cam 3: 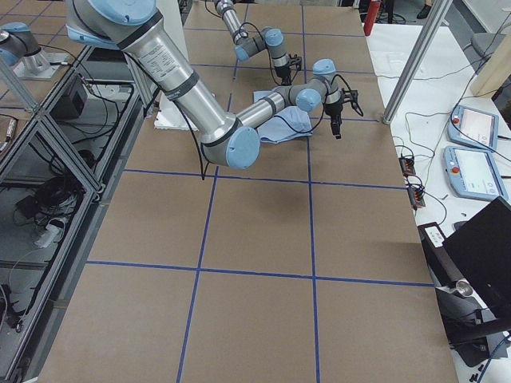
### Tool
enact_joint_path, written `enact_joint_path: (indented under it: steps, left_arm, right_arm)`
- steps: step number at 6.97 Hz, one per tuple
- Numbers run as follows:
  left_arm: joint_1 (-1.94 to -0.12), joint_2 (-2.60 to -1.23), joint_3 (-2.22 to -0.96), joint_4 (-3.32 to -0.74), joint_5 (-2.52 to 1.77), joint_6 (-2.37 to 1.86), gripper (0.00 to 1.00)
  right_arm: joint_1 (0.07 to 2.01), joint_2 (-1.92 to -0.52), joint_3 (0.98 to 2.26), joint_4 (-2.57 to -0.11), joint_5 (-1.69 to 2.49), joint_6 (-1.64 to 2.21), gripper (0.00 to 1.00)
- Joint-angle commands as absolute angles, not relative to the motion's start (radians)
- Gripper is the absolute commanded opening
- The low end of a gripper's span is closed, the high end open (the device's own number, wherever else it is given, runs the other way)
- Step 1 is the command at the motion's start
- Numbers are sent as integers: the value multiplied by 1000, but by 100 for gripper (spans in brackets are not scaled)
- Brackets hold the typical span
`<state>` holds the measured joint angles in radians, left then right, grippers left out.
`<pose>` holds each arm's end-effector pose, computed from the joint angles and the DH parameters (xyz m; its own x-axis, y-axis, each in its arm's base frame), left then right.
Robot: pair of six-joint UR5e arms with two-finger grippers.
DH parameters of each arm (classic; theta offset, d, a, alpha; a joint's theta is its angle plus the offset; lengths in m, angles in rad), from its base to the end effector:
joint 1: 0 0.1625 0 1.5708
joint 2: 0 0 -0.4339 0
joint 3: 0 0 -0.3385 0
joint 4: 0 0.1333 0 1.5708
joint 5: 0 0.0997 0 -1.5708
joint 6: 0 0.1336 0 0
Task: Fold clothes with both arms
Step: 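Raise both grippers away from the folded shirt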
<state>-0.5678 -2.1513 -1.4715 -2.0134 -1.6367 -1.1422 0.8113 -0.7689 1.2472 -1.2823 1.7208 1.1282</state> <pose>0.5270 -0.4838 0.3695 0.6668 0.0665 -0.7422 0.2366 0.9256 0.2955 -0.4520 -0.6406 0.3344 0.7246 0.1481 0.6731 -0.3711 0.9068 0.1999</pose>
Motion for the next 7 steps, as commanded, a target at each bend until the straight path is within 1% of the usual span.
enact_joint_path:
  steps: [1,2,3,4,5,6,7]
  left_arm:
    - [-645,-2233,-1317,-2020,-1634,-1117,100]
    - [-681,-2244,-1265,-2019,-1632,-1064,100]
    - [-725,-2244,-1261,-2049,-1637,-1001,100]
    - [-764,-2244,-1275,-2115,-1687,-977,100]
    - [-787,-2235,-1299,-2150,-1795,-974,100]
    - [-788,-2197,-1363,-2161,-1818,-974,100]
    - [-788,-2172,-1399,-2160,-1818,-974,100]
  right_arm:
    - [805,-775,1247,-1279,1718,1131,100]
    - [802,-779,1247,-1279,1718,1134,100]
    - [799,-775,1258,-1278,1718,1143,100]
    - [779,-779,1305,-1281,1721,1172,100]
    - [741,-775,1339,-1292,1712,1281,100]
    - [685,-772,1351,-1292,1645,1375,100]
    - [608,-770,1350,-1292,1538,1432,95]
